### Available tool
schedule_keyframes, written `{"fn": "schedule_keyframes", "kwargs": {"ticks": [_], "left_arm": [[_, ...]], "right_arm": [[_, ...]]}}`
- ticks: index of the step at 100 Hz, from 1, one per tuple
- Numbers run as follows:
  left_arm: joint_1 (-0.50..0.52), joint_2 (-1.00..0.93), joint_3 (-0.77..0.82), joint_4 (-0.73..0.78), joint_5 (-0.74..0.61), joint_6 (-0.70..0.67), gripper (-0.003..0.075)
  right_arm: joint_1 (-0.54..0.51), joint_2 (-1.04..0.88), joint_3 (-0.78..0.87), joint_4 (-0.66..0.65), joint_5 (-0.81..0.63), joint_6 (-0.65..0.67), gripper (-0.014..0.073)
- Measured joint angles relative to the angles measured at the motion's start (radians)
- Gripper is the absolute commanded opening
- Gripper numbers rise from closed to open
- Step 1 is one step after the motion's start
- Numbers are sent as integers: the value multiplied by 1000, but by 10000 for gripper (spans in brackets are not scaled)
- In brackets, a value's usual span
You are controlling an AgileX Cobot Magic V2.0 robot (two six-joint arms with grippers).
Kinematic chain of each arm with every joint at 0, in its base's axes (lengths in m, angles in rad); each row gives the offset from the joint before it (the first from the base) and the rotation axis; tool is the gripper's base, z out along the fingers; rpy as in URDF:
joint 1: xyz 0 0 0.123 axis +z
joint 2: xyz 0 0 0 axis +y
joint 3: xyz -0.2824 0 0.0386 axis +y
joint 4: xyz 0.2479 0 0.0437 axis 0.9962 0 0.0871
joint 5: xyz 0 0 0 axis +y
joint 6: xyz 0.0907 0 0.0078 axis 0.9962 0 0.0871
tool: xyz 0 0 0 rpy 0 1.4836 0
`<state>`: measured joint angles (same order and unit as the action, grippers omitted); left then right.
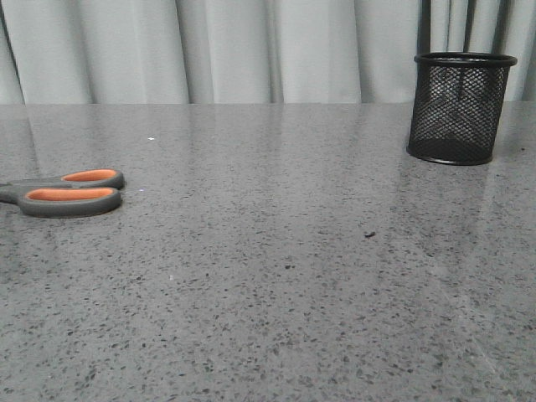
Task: Put scissors into bucket
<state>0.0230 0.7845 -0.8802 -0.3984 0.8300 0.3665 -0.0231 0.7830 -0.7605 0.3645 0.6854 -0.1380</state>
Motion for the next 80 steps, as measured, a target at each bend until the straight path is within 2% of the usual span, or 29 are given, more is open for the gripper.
{"fn": "schedule_keyframes", "kwargs": {"ticks": [29,47,62,80], "left_arm": [[0,241,-173,-34,171,286,417],[-16,448,-253,-31,279,632,417],[-66,582,-287,-31,305,903,417],[-115,694,-314,-15,299,1000,417]], "right_arm": [[0,17,-27,0,33,-42,412],[0,17,-28,0,43,-46,412],[0,17,-28,0,45,-49,412],[0,17,-28,0,51,-51,412]]}}
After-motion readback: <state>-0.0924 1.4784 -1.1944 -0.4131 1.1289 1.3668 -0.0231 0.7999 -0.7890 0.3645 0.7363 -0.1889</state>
